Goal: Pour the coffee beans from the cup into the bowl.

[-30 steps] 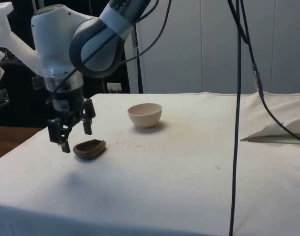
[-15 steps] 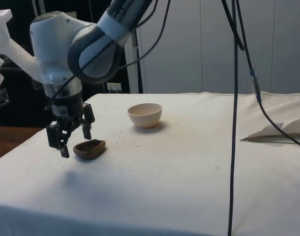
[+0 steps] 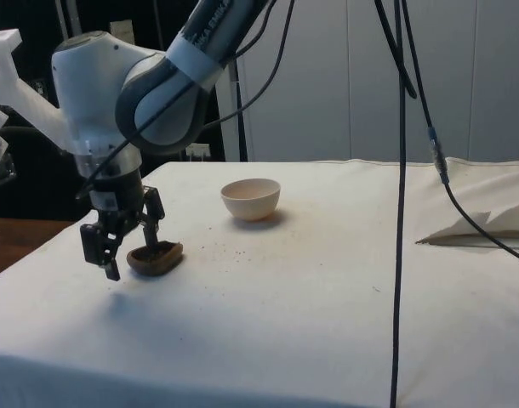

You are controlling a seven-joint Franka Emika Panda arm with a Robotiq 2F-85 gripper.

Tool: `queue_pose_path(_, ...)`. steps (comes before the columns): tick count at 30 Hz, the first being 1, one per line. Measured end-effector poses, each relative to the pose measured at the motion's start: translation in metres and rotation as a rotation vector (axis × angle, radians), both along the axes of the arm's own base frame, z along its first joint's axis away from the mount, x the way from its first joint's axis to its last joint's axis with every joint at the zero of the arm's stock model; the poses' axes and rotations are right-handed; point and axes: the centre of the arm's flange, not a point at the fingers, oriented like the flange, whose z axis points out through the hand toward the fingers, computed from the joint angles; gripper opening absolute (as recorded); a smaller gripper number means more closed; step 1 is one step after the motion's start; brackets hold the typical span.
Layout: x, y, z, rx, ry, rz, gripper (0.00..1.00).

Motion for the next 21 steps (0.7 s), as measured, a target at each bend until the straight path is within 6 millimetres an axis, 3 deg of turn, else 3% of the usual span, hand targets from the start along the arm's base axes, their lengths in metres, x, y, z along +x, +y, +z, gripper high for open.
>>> queue_pose_path(17, 0.0006, -0.0013, -0.0094, 0.0, 0.007, -0.019, 1.0)
queue_pose_path(21, 0.0008, -0.0019, -0.0094, 0.001, 0.007, -0.023, 0.77)
